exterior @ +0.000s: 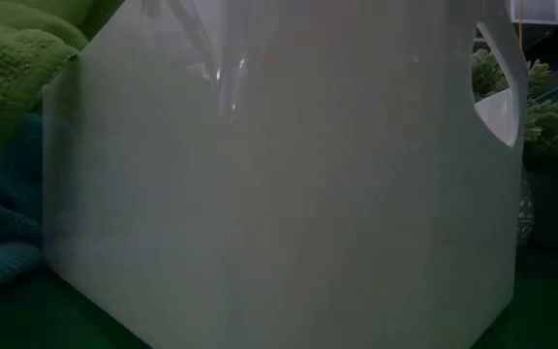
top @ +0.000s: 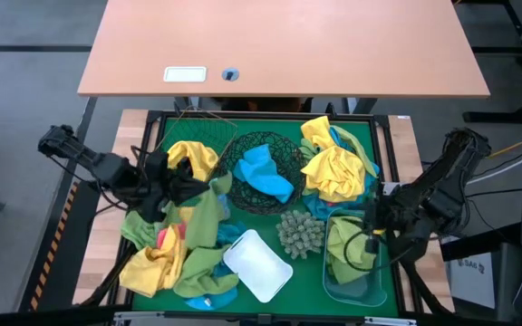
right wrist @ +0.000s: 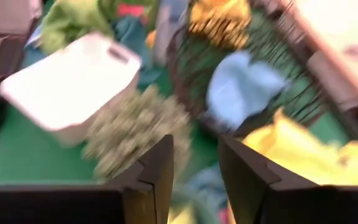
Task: Sort microfiber towel by color & place in baskets
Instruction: Put the green microfiber cloth into the blue bin
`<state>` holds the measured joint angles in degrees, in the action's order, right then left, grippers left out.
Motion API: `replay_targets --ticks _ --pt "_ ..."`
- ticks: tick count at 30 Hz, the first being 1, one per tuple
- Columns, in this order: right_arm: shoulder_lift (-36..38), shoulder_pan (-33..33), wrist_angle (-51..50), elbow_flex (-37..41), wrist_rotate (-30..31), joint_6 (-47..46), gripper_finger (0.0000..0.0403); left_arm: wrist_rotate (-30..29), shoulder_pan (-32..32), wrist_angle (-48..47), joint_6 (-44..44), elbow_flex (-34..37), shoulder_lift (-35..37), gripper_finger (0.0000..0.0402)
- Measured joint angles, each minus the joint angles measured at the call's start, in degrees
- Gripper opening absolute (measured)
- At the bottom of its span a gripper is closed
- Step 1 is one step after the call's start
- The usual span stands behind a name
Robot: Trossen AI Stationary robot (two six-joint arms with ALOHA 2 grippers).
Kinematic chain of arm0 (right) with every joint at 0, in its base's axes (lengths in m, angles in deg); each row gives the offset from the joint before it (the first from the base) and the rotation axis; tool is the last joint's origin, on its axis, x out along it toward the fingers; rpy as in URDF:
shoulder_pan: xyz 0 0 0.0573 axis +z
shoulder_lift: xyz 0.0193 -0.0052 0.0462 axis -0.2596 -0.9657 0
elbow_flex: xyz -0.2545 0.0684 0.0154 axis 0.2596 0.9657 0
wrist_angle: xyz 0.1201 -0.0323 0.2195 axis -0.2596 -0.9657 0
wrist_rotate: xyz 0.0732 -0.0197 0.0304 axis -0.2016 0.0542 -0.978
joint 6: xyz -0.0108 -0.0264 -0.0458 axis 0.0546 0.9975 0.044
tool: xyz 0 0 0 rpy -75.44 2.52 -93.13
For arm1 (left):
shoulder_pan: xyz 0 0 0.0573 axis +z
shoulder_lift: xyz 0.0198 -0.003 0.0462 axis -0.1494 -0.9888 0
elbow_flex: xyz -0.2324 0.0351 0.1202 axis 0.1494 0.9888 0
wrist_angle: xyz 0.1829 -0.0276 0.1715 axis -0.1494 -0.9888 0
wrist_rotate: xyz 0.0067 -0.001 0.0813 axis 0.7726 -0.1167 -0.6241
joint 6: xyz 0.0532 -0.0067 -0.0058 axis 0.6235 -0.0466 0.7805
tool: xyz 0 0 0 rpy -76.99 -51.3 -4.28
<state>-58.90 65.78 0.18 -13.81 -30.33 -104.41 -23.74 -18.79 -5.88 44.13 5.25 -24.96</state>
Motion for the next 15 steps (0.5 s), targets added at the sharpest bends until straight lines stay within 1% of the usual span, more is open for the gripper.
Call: replay_targets --ticks 4,10,15 --pt "0.0 -5.2 7.2 0.0 1.4 9.7 0.0127 1.0 2.0 5.0 3.2 0.0 -2.0 0.0" --pt "0.0 -12.3 19.5 0.0 1.2 20.9 0.0127 1.6 4.7 9.6 3.3 0.0 -5.9 0.0" --pt "0.0 -16.6 28.0 0.0 -3.5 26.6 0.0127 5.0 6.1 14.2 3.3 0.0 -8.5 0.0"
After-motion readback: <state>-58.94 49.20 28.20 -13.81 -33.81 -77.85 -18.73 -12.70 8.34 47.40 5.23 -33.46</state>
